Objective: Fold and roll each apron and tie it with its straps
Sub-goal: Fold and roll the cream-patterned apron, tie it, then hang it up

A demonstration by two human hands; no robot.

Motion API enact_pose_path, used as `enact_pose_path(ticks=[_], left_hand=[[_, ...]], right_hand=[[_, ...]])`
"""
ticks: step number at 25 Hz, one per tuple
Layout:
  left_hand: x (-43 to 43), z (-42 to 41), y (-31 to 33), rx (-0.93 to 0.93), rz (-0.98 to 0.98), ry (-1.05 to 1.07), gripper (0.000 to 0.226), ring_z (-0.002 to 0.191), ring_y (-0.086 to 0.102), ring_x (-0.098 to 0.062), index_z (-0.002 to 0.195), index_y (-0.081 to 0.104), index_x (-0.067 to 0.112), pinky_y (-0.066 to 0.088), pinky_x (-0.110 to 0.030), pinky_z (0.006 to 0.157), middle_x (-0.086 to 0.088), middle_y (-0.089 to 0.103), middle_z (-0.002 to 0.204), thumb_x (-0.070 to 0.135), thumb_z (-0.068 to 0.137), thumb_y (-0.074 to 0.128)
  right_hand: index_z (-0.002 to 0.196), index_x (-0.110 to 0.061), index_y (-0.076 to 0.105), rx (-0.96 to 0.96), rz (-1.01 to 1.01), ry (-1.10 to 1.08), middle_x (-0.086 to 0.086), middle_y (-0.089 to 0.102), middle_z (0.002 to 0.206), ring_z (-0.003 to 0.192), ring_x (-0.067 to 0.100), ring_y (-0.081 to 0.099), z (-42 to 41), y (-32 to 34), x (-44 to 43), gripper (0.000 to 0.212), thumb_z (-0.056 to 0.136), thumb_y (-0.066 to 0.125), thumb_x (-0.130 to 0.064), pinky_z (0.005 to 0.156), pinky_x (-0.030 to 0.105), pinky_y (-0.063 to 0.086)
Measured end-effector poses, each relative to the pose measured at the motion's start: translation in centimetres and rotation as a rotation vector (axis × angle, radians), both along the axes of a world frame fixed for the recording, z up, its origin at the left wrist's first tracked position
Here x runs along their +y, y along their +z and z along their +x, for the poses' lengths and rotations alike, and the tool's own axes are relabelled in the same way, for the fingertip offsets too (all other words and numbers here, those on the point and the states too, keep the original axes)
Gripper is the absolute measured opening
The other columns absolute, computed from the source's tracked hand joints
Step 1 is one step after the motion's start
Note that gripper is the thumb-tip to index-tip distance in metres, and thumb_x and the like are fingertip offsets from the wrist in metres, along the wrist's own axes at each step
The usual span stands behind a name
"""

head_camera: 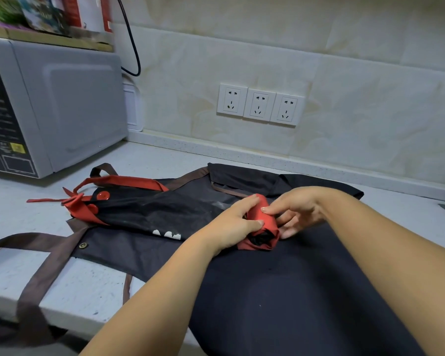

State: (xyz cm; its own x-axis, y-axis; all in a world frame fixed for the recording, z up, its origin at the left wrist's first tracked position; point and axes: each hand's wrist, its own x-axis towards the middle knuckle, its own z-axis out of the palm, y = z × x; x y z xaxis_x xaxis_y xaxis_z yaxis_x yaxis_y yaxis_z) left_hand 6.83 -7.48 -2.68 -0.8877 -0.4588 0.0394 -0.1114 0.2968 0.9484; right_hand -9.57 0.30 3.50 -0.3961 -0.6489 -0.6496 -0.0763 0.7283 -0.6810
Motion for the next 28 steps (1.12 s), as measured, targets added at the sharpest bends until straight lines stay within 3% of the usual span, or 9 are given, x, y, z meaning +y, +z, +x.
enact_pose_path(ticks=[3, 6, 8, 11, 15, 19, 24, 26, 28], left_hand=[[0.0, 0.0, -0.1, -0.029, 0.001, 0.069, 0.059, 0.128, 0.039, -0.005, 0.147, 0.039, 0.027, 0.031, -0.020, 0.103, 0.013, 0.033, 0.145, 0.015, 0.093, 0.057], [0.1, -0.2, 0.0, -0.069, -0.122, 0.133, 0.054, 0.130, 0.037, -0.006, 0.142, 0.047, 0.028, 0.027, -0.020, 0.098, 0.013, 0.040, 0.133, 0.038, 0.090, 0.054], [0.5, -0.1, 0.1, -0.165, -0.412, 0.189, 0.064, 0.126, 0.033, -0.009, 0.137, 0.050, 0.036, 0.024, -0.028, 0.099, 0.013, 0.047, 0.125, 0.064, 0.080, 0.049], [1.5, 0.0, 0.1, -0.273, -0.639, 0.316, 0.078, 0.117, 0.041, -0.015, 0.131, 0.051, 0.038, 0.035, -0.039, 0.099, 0.011, 0.053, 0.118, 0.085, 0.068, 0.048], [1.5, -0.1, 0.2, -0.207, -0.448, 0.372, 0.064, 0.104, 0.055, -0.013, 0.116, 0.059, 0.027, 0.049, -0.035, 0.088, 0.009, 0.049, 0.112, 0.072, 0.070, 0.061], [1.1, 0.1, 0.3, -0.201, -0.374, 0.369, 0.041, 0.092, 0.056, -0.015, 0.101, 0.063, 0.023, 0.050, -0.035, 0.084, 0.005, 0.047, 0.102, 0.056, 0.077, 0.063], [1.3, 0.7, 0.0, -0.333, -0.673, 0.481, 0.043, 0.103, 0.039, -0.020, 0.101, 0.063, 0.027, 0.038, -0.036, 0.088, 0.005, 0.051, 0.100, 0.062, 0.082, 0.046], [1.3, 1.1, -0.1, -0.362, -0.607, 0.500, 0.041, 0.104, 0.042, -0.020, 0.097, 0.063, 0.029, 0.036, -0.039, 0.089, 0.006, 0.054, 0.099, 0.062, 0.082, 0.043], [1.0, 1.6, -0.3, -0.315, -0.435, 0.470, 0.041, 0.102, 0.048, -0.019, 0.090, 0.063, 0.031, 0.038, -0.039, 0.089, 0.008, 0.061, 0.094, 0.062, 0.078, 0.040]], right_hand=[[0.111, -0.002, 0.063, 0.013, 0.007, 0.006, 0.021, 0.063, 0.104, 0.090, 0.032, 0.064, 0.3, -0.7, -0.2, 0.034, 0.083, 0.073, -0.019, 0.099, 0.044, 0.049], [0.121, -0.007, 0.059, 0.140, 0.011, 0.032, 0.015, 0.062, 0.103, 0.077, 0.023, 0.063, 0.9, -0.7, -1.0, 0.042, 0.085, 0.072, -0.023, 0.075, 0.036, 0.058], [0.123, -0.010, 0.060, 0.241, 0.021, 0.059, 0.012, 0.060, 0.099, 0.067, 0.018, 0.060, 1.3, -0.8, -1.6, 0.040, 0.087, 0.069, -0.026, 0.057, 0.030, 0.056], [0.118, -0.008, 0.060, 0.289, 0.004, 0.053, 0.013, 0.056, 0.101, 0.060, 0.019, 0.057, 1.9, -0.9, -2.4, 0.040, 0.084, 0.070, -0.026, 0.046, 0.025, 0.052], [0.088, -0.011, 0.061, 0.339, 0.004, 0.069, 0.008, 0.058, 0.082, 0.055, 0.016, 0.051, 3.5, -0.5, -3.4, 0.014, 0.086, 0.068, -0.022, 0.045, 0.023, 0.048], [0.072, -0.014, 0.055, 0.390, -0.061, 0.063, 0.005, 0.054, 0.067, 0.055, 0.015, 0.042, 4.5, -0.3, -3.9, 0.021, 0.079, 0.074, -0.017, 0.054, 0.028, 0.049], [0.105, -0.015, 0.050, 0.528, -0.086, 0.108, 0.007, 0.058, 0.088, 0.067, 0.017, 0.050, 5.5, -0.2, -4.0, 0.037, 0.079, 0.075, -0.023, 0.060, 0.027, 0.048], [0.121, -0.010, 0.051, 0.477, -0.117, 0.173, 0.007, 0.058, 0.093, 0.069, 0.016, 0.050, 5.1, 0.1, -3.7, 0.048, 0.081, 0.073, -0.022, 0.059, 0.025, 0.045], [0.132, -0.011, 0.051, 0.219, -0.213, 0.142, 0.006, 0.051, 0.088, 0.066, 0.014, 0.046, 4.1, 0.7, -3.1, 0.048, 0.088, 0.067, -0.017, 0.062, 0.025, 0.045]])
